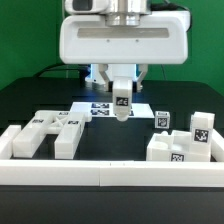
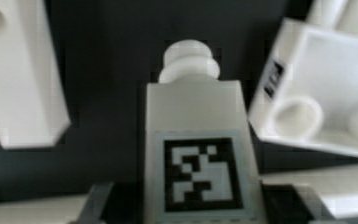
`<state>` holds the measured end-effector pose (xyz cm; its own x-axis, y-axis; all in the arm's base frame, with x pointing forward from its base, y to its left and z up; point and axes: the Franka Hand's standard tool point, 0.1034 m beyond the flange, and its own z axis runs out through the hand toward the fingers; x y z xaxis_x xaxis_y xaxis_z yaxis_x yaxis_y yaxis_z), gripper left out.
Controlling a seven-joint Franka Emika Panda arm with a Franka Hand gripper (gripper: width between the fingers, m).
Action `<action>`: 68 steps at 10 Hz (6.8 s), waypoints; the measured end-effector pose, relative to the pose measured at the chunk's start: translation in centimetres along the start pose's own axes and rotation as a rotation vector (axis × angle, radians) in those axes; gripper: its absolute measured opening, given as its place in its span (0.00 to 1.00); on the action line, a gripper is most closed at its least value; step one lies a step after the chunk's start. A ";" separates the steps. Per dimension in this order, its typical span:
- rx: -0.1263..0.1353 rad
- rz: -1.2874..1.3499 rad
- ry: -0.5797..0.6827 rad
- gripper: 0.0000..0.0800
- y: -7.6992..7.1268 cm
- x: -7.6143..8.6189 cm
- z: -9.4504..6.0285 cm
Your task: Assemble chair
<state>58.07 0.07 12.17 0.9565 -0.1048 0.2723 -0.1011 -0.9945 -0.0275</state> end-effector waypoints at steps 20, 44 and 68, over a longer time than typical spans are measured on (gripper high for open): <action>-0.004 -0.048 0.199 0.36 -4.8 -0.3 3.3; -0.028 -0.133 0.276 0.81 -4.5 -0.6 4.2; 0.023 -0.101 -0.329 0.46 -4.1 1.5 3.7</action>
Offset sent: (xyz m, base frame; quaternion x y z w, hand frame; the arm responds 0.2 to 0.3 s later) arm 0.0000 0.0000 0.0000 0.0000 0.0000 0.0000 1.0000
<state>60.93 3.98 9.17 0.9987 0.0034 -0.0502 0.0015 -0.9992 -0.0388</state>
